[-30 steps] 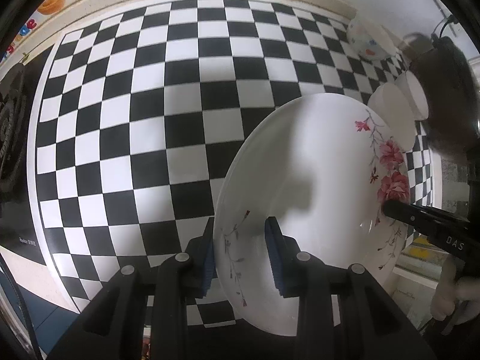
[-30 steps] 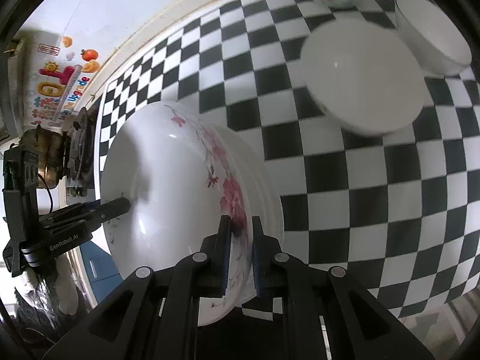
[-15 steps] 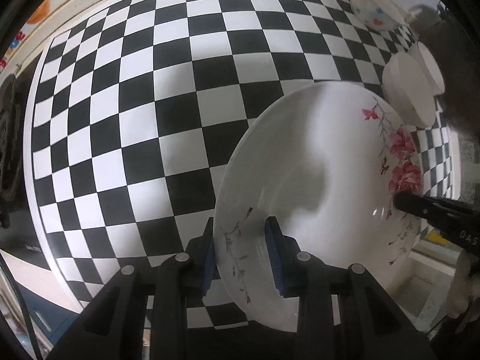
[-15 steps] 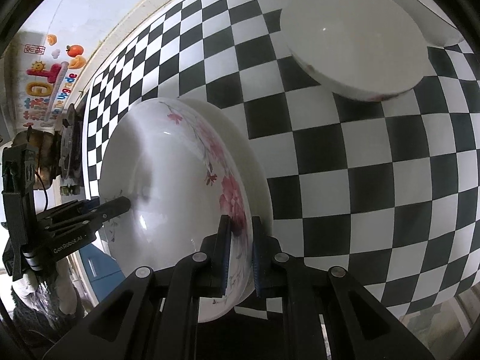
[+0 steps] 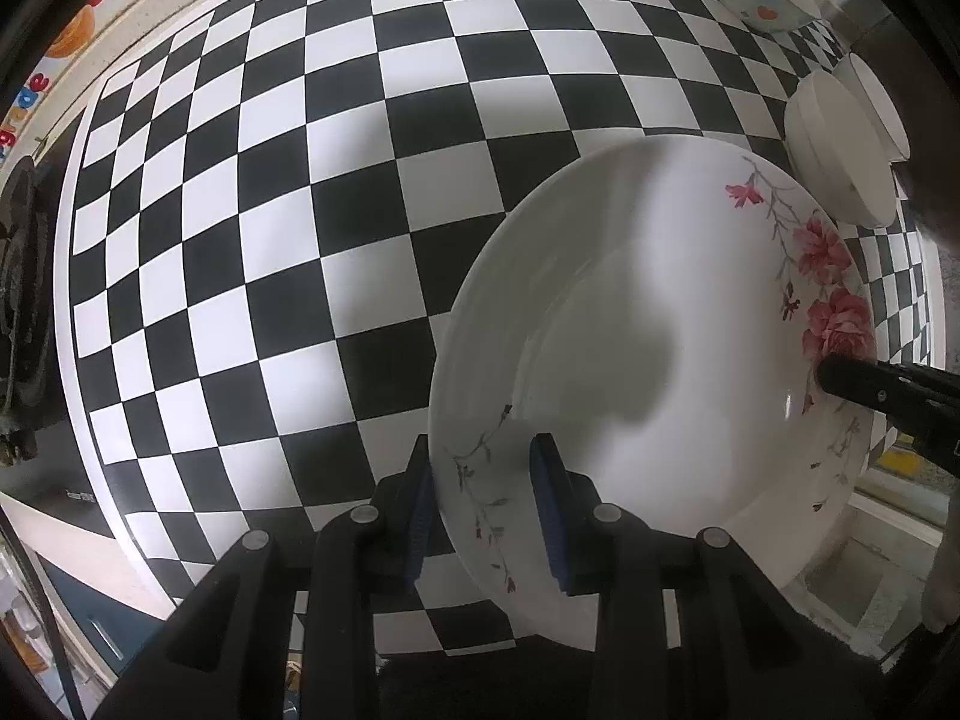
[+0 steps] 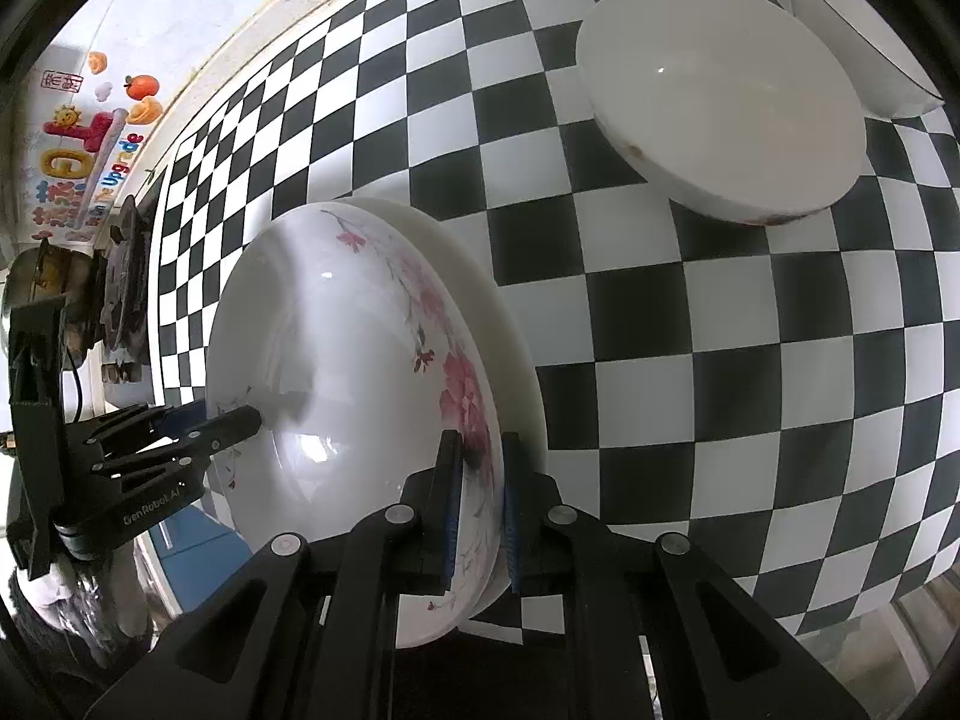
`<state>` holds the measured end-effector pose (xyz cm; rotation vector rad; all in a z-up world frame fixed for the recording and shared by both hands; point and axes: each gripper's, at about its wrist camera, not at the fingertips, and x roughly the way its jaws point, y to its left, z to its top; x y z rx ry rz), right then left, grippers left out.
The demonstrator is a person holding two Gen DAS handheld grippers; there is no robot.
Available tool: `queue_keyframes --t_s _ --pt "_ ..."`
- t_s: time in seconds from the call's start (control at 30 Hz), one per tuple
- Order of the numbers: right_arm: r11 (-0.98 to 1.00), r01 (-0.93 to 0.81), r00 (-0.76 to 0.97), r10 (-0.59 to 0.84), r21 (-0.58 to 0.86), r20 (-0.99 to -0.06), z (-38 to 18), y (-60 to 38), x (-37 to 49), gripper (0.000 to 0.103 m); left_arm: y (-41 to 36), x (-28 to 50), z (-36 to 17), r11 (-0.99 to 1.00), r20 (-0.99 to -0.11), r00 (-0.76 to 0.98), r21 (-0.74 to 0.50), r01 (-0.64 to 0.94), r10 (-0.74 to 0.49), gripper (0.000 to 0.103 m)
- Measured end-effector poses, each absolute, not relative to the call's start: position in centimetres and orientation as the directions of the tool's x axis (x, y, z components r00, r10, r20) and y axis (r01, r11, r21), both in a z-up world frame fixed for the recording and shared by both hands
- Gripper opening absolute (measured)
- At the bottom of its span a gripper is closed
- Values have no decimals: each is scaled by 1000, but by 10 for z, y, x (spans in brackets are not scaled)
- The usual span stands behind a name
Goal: Organize plates and bowls
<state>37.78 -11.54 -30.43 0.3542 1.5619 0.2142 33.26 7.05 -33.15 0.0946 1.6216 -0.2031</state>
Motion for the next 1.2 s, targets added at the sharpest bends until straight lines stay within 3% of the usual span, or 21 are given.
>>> queue_keyframes --t_s 0.6,1.2 --pt "964 73 -24 259 257 -966 -294 -103 381 16 69 327 -328 982 -998 -52 -53 182 -44 28" --pt "958 99 -75 276 268 -958 -296 -106 382 16 70 333 -323 984 -997 -66 -56 171 -45 28"
